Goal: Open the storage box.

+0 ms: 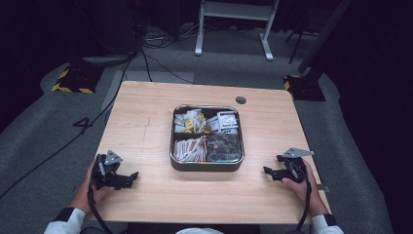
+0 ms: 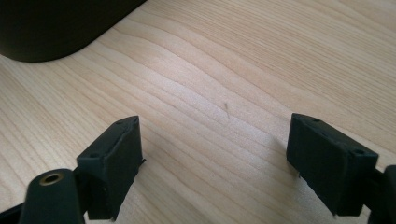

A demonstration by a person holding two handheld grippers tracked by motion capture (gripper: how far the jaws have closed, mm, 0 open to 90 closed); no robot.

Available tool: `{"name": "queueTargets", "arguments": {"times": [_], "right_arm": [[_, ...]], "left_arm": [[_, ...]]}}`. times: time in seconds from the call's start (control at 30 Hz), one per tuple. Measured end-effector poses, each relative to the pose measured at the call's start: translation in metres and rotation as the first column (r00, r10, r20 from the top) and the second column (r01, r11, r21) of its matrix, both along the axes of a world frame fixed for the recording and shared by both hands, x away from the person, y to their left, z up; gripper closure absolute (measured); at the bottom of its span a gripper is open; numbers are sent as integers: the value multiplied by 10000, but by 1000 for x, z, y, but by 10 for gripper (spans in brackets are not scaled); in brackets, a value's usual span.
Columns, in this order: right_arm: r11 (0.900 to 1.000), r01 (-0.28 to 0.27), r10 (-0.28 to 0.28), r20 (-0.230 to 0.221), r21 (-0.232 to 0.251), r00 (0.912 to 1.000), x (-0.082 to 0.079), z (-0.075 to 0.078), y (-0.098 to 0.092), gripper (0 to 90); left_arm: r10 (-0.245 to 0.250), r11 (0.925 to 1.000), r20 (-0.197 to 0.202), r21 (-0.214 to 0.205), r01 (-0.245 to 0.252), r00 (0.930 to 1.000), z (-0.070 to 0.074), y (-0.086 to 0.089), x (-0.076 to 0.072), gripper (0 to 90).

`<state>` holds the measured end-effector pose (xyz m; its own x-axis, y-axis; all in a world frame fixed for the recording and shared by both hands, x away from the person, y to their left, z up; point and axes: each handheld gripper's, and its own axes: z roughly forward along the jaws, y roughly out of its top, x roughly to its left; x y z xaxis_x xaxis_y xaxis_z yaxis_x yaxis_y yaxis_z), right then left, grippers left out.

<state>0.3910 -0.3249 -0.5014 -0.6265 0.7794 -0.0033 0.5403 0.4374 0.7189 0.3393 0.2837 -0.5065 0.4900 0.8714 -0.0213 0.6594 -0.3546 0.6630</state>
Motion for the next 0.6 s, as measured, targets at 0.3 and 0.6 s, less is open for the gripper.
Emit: {"name": "queueTargets", "arguments": {"times": [0.3, 0.6], "right_arm": [[9999, 26, -29, 232, 122, 9997, -1, -3, 0, 163], [10000, -5, 4, 229, 68, 9997, 0, -3, -1, 160]], "left_arm": [[-94, 10000, 9, -10, 94, 10000, 0, 1, 0, 0], [-144, 9999, 2, -33, 144, 9999, 0, 1, 1, 0]]}}
